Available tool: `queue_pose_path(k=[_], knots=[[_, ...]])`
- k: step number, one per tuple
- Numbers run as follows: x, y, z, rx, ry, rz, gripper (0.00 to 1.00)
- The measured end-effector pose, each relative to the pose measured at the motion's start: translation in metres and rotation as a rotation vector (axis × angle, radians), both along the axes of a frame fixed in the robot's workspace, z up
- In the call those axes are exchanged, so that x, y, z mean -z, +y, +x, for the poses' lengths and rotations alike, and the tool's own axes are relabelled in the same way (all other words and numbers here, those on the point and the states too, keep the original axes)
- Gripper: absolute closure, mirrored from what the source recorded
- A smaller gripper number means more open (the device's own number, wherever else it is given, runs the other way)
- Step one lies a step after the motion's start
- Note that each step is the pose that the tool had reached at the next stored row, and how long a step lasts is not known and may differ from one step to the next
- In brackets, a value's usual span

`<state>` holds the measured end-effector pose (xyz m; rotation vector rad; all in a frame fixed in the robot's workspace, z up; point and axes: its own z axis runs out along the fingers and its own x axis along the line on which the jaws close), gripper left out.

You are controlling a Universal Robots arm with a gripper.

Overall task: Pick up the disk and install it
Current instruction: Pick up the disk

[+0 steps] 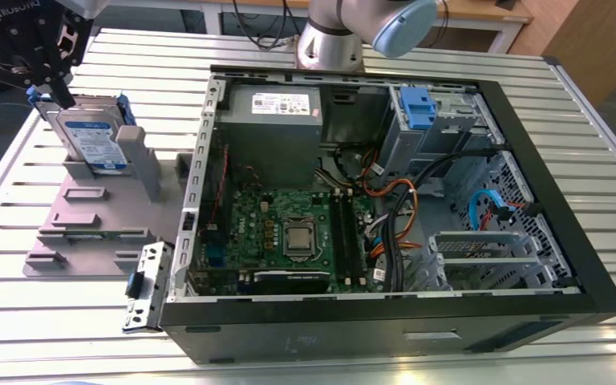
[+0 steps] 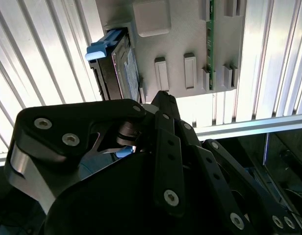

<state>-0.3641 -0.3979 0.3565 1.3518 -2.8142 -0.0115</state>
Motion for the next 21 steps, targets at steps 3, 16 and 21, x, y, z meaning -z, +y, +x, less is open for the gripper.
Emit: queue_pose_path(k=[3, 16, 21], knots=[[0.0, 0.0, 0.0, -0.002, 0.0001, 0.0, 0.89], [0.0, 0.0, 0.0, -0.011, 0.0, -0.0001, 0.89], [0.0, 0.0, 0.0, -0.014, 0.0, -0.0002, 0.89]])
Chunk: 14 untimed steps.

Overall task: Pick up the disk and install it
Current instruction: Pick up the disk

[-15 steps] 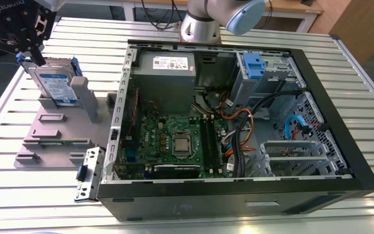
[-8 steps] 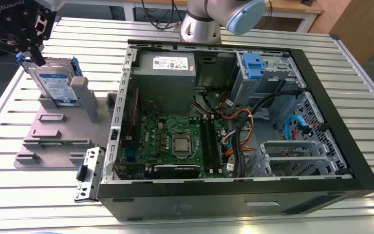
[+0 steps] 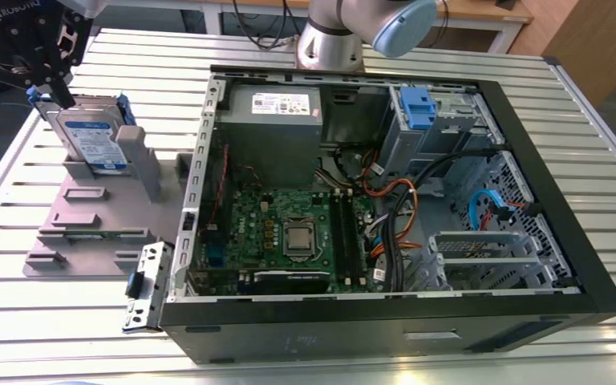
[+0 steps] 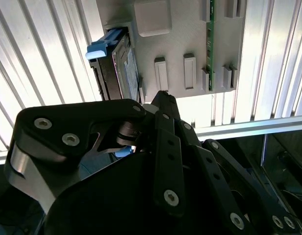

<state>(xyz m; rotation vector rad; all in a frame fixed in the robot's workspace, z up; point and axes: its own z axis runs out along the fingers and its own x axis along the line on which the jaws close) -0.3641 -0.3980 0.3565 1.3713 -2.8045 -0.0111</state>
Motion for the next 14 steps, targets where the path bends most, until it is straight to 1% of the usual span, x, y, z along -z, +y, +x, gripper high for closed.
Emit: queue_pose_path(k=[14], knots=[[0.0, 0.0, 0.0, -0.009, 0.0, -0.0001, 0.89]])
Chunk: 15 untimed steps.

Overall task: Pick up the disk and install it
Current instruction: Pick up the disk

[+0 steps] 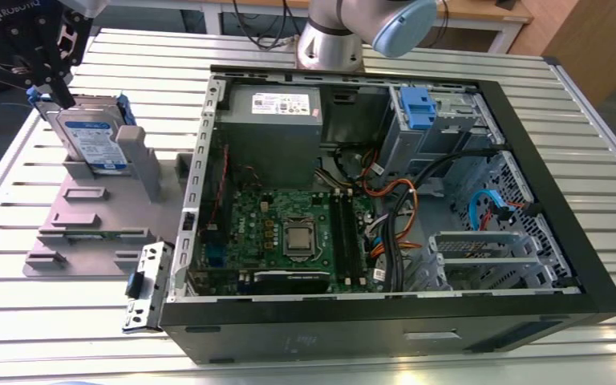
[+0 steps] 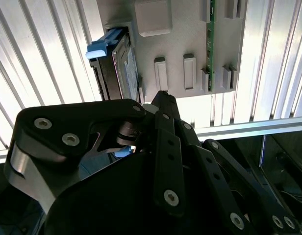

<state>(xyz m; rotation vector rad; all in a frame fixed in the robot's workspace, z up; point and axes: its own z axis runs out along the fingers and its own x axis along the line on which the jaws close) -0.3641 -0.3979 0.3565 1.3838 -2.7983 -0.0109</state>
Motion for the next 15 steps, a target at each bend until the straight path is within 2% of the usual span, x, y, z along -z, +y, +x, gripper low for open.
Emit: queue_pose_path(k=[15], knots=[[0.0, 0.0, 0.0, -0.009, -0.0001, -0.0001, 0.89]])
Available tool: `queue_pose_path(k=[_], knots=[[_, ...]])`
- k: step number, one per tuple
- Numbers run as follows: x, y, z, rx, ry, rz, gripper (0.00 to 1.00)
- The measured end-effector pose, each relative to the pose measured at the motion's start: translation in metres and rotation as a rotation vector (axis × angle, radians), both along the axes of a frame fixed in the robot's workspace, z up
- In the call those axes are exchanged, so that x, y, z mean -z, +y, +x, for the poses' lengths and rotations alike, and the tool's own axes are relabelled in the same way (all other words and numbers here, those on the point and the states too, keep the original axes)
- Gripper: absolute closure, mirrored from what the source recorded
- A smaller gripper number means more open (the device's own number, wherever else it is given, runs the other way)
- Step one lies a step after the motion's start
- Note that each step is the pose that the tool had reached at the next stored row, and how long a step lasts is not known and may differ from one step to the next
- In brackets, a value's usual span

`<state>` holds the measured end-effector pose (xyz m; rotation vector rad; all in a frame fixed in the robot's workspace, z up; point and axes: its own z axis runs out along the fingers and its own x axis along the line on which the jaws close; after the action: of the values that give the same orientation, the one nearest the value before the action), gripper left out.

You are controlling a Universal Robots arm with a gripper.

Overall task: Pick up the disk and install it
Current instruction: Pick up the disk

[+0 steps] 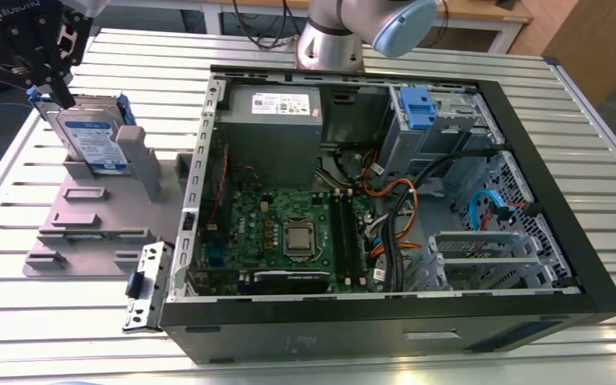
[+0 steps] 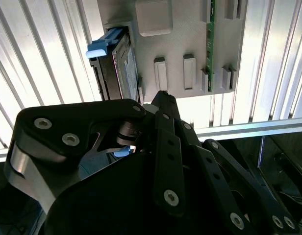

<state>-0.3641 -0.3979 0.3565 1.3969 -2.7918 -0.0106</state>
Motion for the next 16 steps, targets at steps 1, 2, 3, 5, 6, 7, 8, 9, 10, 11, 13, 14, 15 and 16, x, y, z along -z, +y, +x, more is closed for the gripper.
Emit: queue_pose_path(k=[1, 2, 3, 5, 6, 7, 8, 9, 10, 11, 13, 14, 15, 16], knots=[[0.0, 0.0, 0.0, -0.001, 0.0, 0.0, 0.89], [0.0, 0.0, 0.0, -0.001, 0.0, 0.0, 0.89], [0.0, 0.0, 0.0, -0.002, 0.0, 0.0, 0.89], [0.0, 0.0, 0.0, -0.003, 0.0, 0.0, 0.89], [0.0, 0.0, 0.0, -0.004, 0.0, -0.0001, 0.89], [0.0, 0.0, 0.0, -0.004, 0.0, -0.0001, 0.89], [0.0, 0.0, 0.0, -0.005, 0.0001, -0.0001, 0.89], [0.0, 0.0, 0.0, -0.006, 0.0, -0.0001, 0.89], [0.0, 0.0, 0.0, -0.006, 0.0, -0.0001, 0.89], [0.0, 0.0, 0.0, -0.007, 0.0, -0.0001, 0.89], [0.0, 0.0, 0.0, -0.008, 0.0, -0.0001, 0.89], [0.0, 0.0, 0.0, -0.009, 0.0, -0.0001, 0.89], [0.0, 0.0, 0.0, -0.009, 0.0, -0.0001, 0.89], [0.0, 0.0, 0.0, -0.01, 0.0001, -0.0002, 0.89]])
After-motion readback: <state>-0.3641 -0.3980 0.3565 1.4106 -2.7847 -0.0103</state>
